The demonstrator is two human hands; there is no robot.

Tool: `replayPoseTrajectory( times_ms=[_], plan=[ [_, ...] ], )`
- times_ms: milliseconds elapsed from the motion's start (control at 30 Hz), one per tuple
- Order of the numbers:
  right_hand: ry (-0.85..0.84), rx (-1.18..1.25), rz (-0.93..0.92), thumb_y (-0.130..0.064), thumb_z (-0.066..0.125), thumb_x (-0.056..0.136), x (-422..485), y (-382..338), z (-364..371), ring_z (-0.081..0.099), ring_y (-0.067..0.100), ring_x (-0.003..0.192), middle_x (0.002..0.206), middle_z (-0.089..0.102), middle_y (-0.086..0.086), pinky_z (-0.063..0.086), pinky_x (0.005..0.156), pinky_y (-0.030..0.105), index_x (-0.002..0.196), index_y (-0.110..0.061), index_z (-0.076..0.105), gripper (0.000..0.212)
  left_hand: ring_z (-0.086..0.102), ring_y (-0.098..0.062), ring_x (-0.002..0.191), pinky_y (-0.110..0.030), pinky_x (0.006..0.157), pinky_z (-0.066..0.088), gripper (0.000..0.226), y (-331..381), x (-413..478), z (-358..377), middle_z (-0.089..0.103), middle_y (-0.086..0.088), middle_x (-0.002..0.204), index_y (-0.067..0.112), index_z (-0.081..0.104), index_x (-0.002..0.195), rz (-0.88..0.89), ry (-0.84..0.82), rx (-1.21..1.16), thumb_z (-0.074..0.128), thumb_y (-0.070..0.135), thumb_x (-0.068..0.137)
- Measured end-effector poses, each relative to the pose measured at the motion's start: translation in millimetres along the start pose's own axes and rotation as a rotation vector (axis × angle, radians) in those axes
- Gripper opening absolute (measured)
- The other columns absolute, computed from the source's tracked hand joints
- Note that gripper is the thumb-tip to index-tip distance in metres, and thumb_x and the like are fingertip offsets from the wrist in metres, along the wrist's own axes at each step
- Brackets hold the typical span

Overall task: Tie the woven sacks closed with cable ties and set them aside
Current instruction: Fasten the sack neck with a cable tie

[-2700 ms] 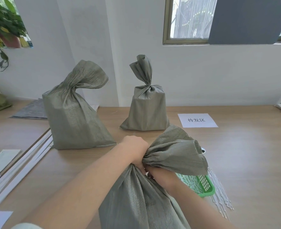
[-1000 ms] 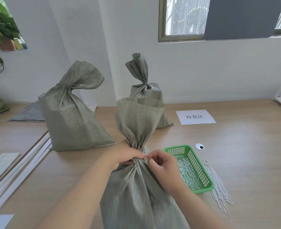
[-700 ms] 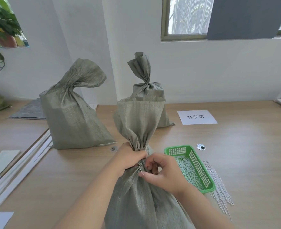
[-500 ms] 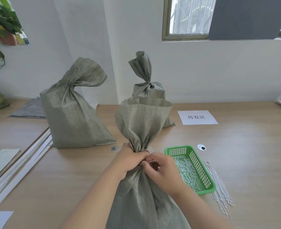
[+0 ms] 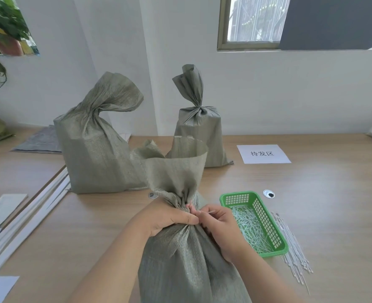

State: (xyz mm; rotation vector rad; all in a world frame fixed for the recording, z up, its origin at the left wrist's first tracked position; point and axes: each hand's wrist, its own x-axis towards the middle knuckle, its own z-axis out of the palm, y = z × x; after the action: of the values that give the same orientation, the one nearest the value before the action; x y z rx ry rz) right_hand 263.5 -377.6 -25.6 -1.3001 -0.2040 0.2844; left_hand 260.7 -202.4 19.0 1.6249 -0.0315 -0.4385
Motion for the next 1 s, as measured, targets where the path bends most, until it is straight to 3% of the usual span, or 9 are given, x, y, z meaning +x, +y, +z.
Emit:
replayPoseTrajectory(
  times_ms=[100, 167, 233, 333, 433, 600, 733, 867, 1000],
  plan=[
    [-0.03, 0.137, 0.082, -0.013, 0.071, 0.077, -1, 4, -7, 0.042, 0.016, 0.054, 0.055, 0.052, 0.005, 0.038, 0.061, 0.028, 0.065, -0.005, 0.063, 0.016, 0.059, -0.015, 0.085, -0.032, 0.089, 0.048, 0.016, -2, 3, -2, 0.062, -0.003, 0.081, 0.015, 0.069, 0.076, 0.006, -0.039, 0.047, 0.082, 0.013, 0.067],
    [-0.082, 0.262, 0.115, -0.004, 0.071, 0.078, -2, 6, -13, 0.048, 0.018, 0.059, 0.064, 0.06, 0.01, 0.043, 0.069, 0.032, 0.08, 0.001, 0.069, 0.006, 0.061, -0.015, 0.086, -0.027, 0.086, 0.05, 0.018, -5, 4, -4, 0.064, -0.002, 0.082, 0.014, 0.07, 0.085, 0.008, -0.023, -0.032, 0.081, 0.008, 0.071],
    [-0.095, 0.353, 0.142, 0.009, 0.066, 0.083, -2, 7, -17, 0.056, 0.016, 0.061, 0.076, 0.067, 0.014, 0.052, 0.068, 0.026, 0.094, 0.007, 0.07, 0.012, 0.068, -0.014, 0.083, -0.022, 0.074, 0.053, 0.021, -7, 5, -5, 0.07, -0.003, 0.084, 0.011, 0.071, 0.094, 0.01, 0.016, -0.094, 0.078, -0.001, 0.079],
    [-0.068, 0.401, 0.157, 0.01, 0.065, 0.081, -1, 8, -18, 0.061, 0.015, 0.062, 0.085, 0.07, 0.02, 0.057, 0.064, 0.022, 0.101, 0.01, 0.07, 0.021, 0.067, -0.005, 0.074, -0.014, 0.058, 0.045, 0.018, -6, 5, -4, 0.074, 0.004, 0.084, 0.013, 0.072, 0.093, 0.008, 0.056, -0.101, 0.074, -0.002, 0.083],
    [-0.031, 0.369, 0.16, 0.007, 0.067, 0.081, 4, 10, -16, 0.062, 0.015, 0.064, 0.091, 0.071, 0.022, 0.057, 0.065, 0.022, 0.103, 0.01, 0.071, 0.023, 0.062, -0.013, 0.082, -0.024, 0.064, 0.036, 0.015, -4, 7, -4, 0.073, 0.001, 0.085, 0.018, 0.075, 0.085, 0.0, 0.073, -0.1, 0.08, 0.014, 0.072],
    [0.057, 0.237, 0.111, 0.006, 0.067, 0.085, 7, 8, -10, 0.06, 0.016, 0.065, 0.084, 0.072, 0.017, 0.054, 0.069, 0.026, 0.093, 0.0, 0.077, 0.015, 0.066, -0.026, 0.089, -0.043, 0.085, 0.04, 0.025, -2, 8, -3, 0.074, -0.011, 0.088, 0.015, 0.077, 0.085, -0.018, 0.115, -0.144, 0.086, 0.032, 0.07],
    [0.124, 0.166, 0.037, 0.008, 0.066, 0.087, 10, 5, -2, 0.058, 0.016, 0.066, 0.076, 0.071, 0.013, 0.052, 0.064, 0.022, 0.087, -0.005, 0.079, 0.019, 0.07, -0.022, 0.082, -0.038, 0.081, 0.048, 0.018, 0, 6, 1, 0.07, -0.006, 0.079, 0.011, 0.069, 0.075, 0.019, 0.136, -0.08, 0.069, 0.018, 0.091],
    [0.132, 0.195, 0.001, 0.01, 0.064, 0.087, 11, 3, 8, 0.061, 0.015, 0.068, 0.077, 0.071, 0.015, 0.051, 0.063, 0.021, 0.087, -0.004, 0.079, 0.02, 0.065, -0.018, 0.079, -0.03, 0.072, 0.045, 0.022, 3, 4, 1, 0.066, -0.003, 0.074, 0.012, 0.064, 0.07, 0.037, 0.144, -0.031, 0.067, 0.017, 0.092],
    [0.124, 0.267, 0.033, 0.008, 0.062, 0.09, 12, 2, 12, 0.058, 0.014, 0.065, 0.077, 0.07, 0.014, 0.051, 0.063, 0.021, 0.091, -0.003, 0.078, 0.02, 0.063, -0.014, 0.07, -0.023, 0.066, 0.053, 0.011, 1, 3, 2, 0.064, -0.006, 0.07, 0.007, 0.069, 0.077, 0.087, 0.17, -0.157, 0.071, 0.007, 0.087]
  ],
)
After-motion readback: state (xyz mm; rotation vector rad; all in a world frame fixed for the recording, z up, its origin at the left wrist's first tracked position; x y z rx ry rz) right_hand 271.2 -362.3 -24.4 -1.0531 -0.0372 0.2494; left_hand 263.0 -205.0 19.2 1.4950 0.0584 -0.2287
